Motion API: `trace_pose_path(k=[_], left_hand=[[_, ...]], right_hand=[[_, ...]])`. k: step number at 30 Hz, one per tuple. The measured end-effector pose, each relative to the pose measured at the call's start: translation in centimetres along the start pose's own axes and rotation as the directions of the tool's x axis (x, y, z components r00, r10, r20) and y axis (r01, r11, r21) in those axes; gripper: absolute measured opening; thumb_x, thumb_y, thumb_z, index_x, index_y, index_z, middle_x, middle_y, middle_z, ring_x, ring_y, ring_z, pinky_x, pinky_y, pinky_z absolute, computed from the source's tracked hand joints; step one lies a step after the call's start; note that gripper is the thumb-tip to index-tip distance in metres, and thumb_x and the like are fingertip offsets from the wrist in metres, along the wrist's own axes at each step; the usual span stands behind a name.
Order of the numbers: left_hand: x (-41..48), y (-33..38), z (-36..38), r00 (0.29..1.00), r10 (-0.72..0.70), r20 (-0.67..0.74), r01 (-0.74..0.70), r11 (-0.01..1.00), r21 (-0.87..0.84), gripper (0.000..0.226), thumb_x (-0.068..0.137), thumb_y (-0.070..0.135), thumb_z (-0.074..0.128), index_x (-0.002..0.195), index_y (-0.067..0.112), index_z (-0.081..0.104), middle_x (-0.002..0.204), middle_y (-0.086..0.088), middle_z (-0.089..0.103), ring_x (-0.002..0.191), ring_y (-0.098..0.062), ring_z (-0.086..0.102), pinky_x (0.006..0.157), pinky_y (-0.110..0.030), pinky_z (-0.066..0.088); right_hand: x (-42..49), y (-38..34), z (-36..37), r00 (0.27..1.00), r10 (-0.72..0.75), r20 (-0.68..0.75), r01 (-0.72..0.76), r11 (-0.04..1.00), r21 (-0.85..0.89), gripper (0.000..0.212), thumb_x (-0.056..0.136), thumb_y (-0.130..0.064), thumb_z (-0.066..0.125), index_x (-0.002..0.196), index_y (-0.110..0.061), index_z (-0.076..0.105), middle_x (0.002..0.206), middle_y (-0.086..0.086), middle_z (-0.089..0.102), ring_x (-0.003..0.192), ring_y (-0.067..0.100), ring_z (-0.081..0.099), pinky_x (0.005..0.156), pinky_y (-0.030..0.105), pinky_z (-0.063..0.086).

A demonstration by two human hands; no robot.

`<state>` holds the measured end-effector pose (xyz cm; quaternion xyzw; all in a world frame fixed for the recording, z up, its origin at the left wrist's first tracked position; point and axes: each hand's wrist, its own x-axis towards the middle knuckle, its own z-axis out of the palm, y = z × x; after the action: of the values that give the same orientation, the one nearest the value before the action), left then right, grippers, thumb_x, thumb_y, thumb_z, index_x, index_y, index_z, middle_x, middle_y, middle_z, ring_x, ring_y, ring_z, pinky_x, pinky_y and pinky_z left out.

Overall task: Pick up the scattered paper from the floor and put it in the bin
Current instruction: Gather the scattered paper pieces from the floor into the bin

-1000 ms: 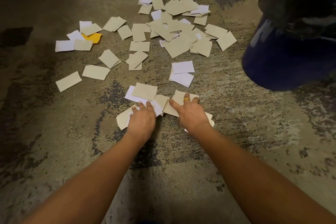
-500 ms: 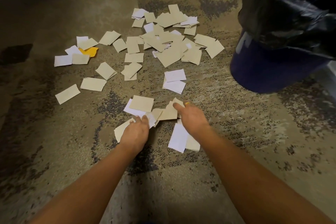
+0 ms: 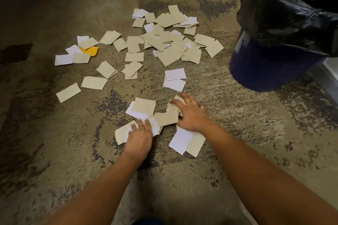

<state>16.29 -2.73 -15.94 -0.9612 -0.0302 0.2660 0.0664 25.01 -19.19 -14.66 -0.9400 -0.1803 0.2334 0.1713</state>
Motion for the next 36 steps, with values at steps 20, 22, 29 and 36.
trace_pose_path(k=[20,22,29,36], left_hand=[[-0.4,0.1,1.4,0.998,0.032,-0.058,-0.025,0.992,0.122,0.054,0.099,0.004,0.017,0.145,-0.006,-0.009,0.152,-0.033,0.002,0.140,-0.048,0.013,0.113,-0.047,0.025],[-0.6,0.0,1.4,0.998,0.037,-0.048,-0.031,0.991,0.129,0.054,0.099,0.004,0.017,0.145,-0.006,-0.009,0.152,-0.033,0.001,0.140,-0.048,0.013,0.113,-0.048,0.025],[-1.6,0.0,1.1,0.998,0.069,-0.002,-0.068,0.989,0.133,0.054,0.099,0.002,0.021,0.147,-0.004,-0.004,0.153,-0.031,0.004,0.140,-0.047,0.015,0.112,-0.047,0.028],[-3.1,-0.3,-0.1,0.995,0.089,0.046,-0.093,0.993,0.070,0.058,0.096,-0.003,0.027,0.148,-0.001,0.001,0.154,-0.027,0.012,0.140,-0.039,0.026,0.106,-0.040,0.037]], right_hand=[[-2.8,0.3,1.9,0.957,-0.010,0.288,0.108,0.939,-0.326,0.113,0.060,-0.059,0.077,0.145,-0.045,0.004,0.156,0.009,-0.018,0.142,0.035,-0.020,0.104,0.072,0.009],[-3.5,0.4,2.0,0.965,-0.027,0.262,0.110,0.945,-0.307,0.097,0.069,-0.054,0.073,0.144,-0.045,0.013,0.157,0.008,-0.013,0.143,0.035,-0.014,0.106,0.069,0.013],[-5.0,-0.1,2.8,0.993,-0.043,0.114,0.079,0.939,-0.335,0.058,0.089,-0.034,0.058,0.139,-0.045,0.030,0.155,0.012,0.011,0.136,0.037,0.016,0.103,0.056,0.030],[-6.3,-1.5,2.3,0.991,0.112,0.073,-0.089,0.962,-0.259,0.047,0.090,-0.027,0.056,0.134,-0.035,0.044,0.143,0.009,0.037,0.128,0.032,0.034,0.101,0.046,0.035]])
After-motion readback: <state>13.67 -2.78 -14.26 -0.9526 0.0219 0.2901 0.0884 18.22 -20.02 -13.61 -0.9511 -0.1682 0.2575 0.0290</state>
